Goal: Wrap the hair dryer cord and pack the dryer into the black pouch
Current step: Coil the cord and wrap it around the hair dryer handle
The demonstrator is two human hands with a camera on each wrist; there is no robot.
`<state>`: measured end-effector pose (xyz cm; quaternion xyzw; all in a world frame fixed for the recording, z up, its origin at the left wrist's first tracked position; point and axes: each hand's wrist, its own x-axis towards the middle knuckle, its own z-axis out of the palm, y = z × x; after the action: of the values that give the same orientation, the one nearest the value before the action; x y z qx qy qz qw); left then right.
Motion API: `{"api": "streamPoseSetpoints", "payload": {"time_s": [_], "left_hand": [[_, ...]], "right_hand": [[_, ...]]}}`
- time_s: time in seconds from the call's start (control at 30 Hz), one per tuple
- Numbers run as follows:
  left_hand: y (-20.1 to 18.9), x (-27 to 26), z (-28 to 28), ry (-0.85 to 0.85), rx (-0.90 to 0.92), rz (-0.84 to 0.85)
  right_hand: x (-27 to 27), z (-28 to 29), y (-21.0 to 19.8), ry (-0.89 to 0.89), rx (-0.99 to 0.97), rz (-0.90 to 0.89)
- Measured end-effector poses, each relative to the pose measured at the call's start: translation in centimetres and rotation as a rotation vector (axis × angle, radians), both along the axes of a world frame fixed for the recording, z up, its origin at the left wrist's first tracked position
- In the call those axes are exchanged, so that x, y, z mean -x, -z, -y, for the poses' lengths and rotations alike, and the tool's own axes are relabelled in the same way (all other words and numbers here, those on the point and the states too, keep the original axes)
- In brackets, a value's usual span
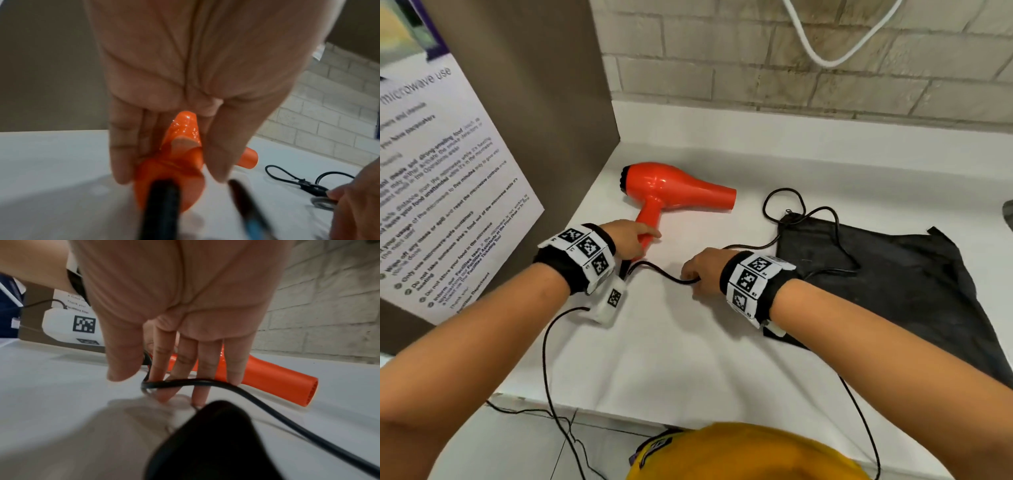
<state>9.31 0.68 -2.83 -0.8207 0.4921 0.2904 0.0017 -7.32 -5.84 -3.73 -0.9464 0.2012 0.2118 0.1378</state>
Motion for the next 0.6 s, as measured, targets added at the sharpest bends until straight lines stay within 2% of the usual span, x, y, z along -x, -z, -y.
{"api": "streamPoseSetpoints", "payload": {"time_s": [0.2, 0.33, 0.47, 0.6], "left_hand": [[0.1, 0.4, 0.6, -0.001, 0.087, -0.208], [-0.7, 0.8, 1.6, -0.088, 0.213, -0.366], [-2.9, 1.5, 2.3, -0.232, 0.331, -0.666], [-5.5, 2.5, 2.6, -0.254, 0.363, -0.800]], "right_hand": [[-0.1, 0.6, -0.2, 0.087, 0.093, -0.003], [1.5, 2.5, -1.7, 0.245, 0.151, 0.274], [2.7, 4.3, -3.0, 0.368, 0.057, 0.585], [2.7, 5.0, -4.4, 0.421, -0.115, 0.765]]}}
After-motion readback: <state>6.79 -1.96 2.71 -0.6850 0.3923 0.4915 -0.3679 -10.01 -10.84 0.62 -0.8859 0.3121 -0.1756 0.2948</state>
